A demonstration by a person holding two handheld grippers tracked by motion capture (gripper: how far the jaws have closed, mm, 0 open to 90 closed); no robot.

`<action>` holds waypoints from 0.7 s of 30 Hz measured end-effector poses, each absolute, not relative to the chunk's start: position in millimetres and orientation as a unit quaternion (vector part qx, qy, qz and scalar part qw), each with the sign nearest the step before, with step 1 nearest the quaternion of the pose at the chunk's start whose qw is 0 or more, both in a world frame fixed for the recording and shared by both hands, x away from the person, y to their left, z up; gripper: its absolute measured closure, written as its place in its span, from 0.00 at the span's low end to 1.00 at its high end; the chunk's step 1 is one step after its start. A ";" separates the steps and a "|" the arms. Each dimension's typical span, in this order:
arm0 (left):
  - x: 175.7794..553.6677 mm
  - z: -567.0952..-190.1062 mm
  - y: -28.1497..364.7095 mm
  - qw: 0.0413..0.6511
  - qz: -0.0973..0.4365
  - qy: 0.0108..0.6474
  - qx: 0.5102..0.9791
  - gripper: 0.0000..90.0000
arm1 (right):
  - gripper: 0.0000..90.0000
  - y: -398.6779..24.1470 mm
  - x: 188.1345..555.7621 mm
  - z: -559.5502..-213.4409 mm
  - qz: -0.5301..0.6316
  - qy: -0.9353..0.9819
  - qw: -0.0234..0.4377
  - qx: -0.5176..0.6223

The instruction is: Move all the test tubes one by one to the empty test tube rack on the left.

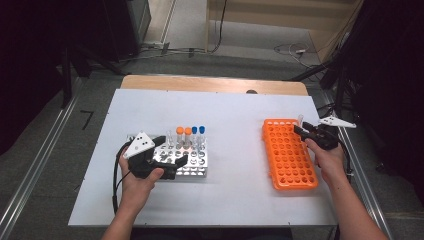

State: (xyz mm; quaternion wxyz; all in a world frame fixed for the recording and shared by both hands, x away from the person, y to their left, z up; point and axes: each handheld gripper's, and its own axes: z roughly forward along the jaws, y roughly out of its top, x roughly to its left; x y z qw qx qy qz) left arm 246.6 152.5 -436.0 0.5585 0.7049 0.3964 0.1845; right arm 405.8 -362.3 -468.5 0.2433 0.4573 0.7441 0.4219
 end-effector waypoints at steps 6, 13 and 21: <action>246.5 -437.1 151.6 0.557 0.183 0.397 0.706 0.00 | 0.66 -358.0 411.1 -473.9 0.413 0.748 0.258 0.451; 246.7 -437.2 149.5 0.556 0.181 0.396 0.708 0.00 | 0.81 -355.7 410.9 -474.2 0.412 0.746 0.262 0.453; 246.7 -434.9 151.8 0.565 0.179 0.398 0.700 0.00 | 0.82 -361.7 405.3 -466.7 0.433 0.735 0.254 0.456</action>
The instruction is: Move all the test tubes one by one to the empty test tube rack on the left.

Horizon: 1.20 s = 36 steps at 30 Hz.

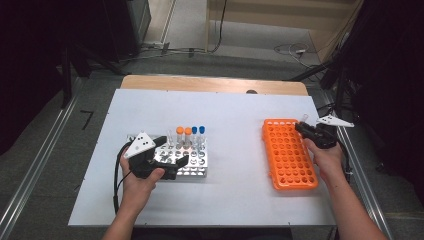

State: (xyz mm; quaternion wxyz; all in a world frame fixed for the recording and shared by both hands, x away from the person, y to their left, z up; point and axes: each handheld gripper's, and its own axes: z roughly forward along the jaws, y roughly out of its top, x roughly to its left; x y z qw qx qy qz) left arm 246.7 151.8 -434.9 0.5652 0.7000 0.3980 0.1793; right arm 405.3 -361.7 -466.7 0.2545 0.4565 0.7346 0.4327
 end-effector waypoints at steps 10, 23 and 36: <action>246.0 -432.7 150.3 0.568 0.178 0.395 0.700 0.00 | 0.82 -362.8 385.3 -444.1 0.455 0.723 0.268 0.446; 243.8 -430.5 140.8 0.568 0.172 0.380 0.710 0.00 | 0.82 -334.1 343.1 -432.8 0.471 0.739 0.256 0.408; 242.3 -427.5 126.2 0.559 0.180 0.378 0.716 0.05 | 0.82 -306.6 304.3 -433.0 0.487 0.758 0.215 0.378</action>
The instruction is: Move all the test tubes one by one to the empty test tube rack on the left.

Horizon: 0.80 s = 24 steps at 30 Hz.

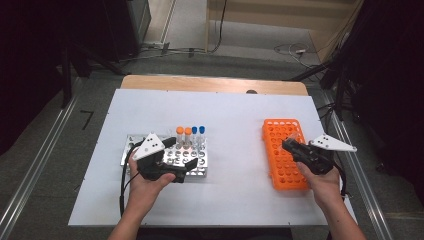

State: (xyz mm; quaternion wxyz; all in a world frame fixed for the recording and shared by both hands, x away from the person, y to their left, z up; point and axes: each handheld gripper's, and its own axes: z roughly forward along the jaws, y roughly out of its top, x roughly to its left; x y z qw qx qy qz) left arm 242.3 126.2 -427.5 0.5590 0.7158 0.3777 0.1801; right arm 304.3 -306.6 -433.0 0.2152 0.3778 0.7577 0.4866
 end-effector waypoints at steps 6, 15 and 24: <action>240.9 -426.5 115.2 0.556 0.176 0.377 0.719 0.09 | 0.82 -285.2 288.5 -432.3 0.493 0.772 0.195 0.351; 237.3 -425.2 100.4 0.558 0.167 0.356 0.731 0.15 | 0.82 -251.7 269.6 -435.1 0.497 0.792 0.164 0.313; 230.6 -423.6 81.0 0.567 0.154 0.322 0.742 0.24 | 0.82 -221.5 254.1 -436.9 0.498 0.811 0.140 0.274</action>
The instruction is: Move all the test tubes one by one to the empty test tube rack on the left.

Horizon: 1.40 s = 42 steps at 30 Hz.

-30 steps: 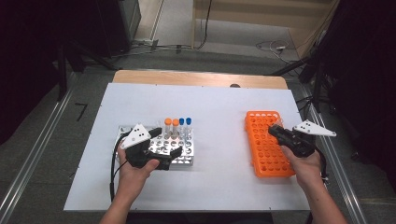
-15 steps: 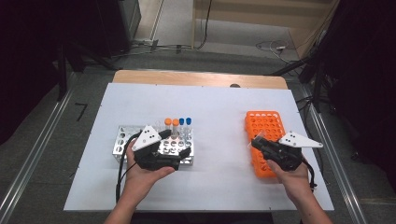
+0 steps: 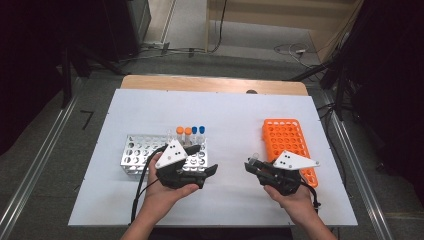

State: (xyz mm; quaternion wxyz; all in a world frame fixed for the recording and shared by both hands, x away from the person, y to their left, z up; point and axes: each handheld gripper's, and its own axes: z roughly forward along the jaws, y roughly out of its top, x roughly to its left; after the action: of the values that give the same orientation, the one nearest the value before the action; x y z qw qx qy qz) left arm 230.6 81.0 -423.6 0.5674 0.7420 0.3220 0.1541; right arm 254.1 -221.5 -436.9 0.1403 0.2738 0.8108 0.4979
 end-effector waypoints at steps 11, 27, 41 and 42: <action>223.3 -423.1 62.4 0.580 0.143 0.290 0.748 0.38 | 0.82 -199.5 241.8 -438.2 0.498 0.822 0.118 0.248; 217.8 -427.3 38.1 0.582 0.123 0.254 0.763 0.72 | 0.82 -178.7 230.8 -441.6 0.489 0.839 0.100 0.219; 217.6 -428.9 35.8 0.571 0.127 0.250 0.772 0.85 | 0.81 -177.1 229.5 -442.5 0.492 0.840 0.088 0.212; 217.6 -428.8 36.1 0.571 0.127 0.249 0.772 0.85 | 0.81 -177.2 229.6 -442.5 0.493 0.839 0.087 0.212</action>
State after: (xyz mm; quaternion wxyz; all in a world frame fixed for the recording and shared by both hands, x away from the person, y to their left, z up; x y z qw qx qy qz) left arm 217.6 36.1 -428.8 0.5706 0.7722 0.2491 0.1267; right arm 229.6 -177.2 -442.5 0.0873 0.2122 0.8394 0.4927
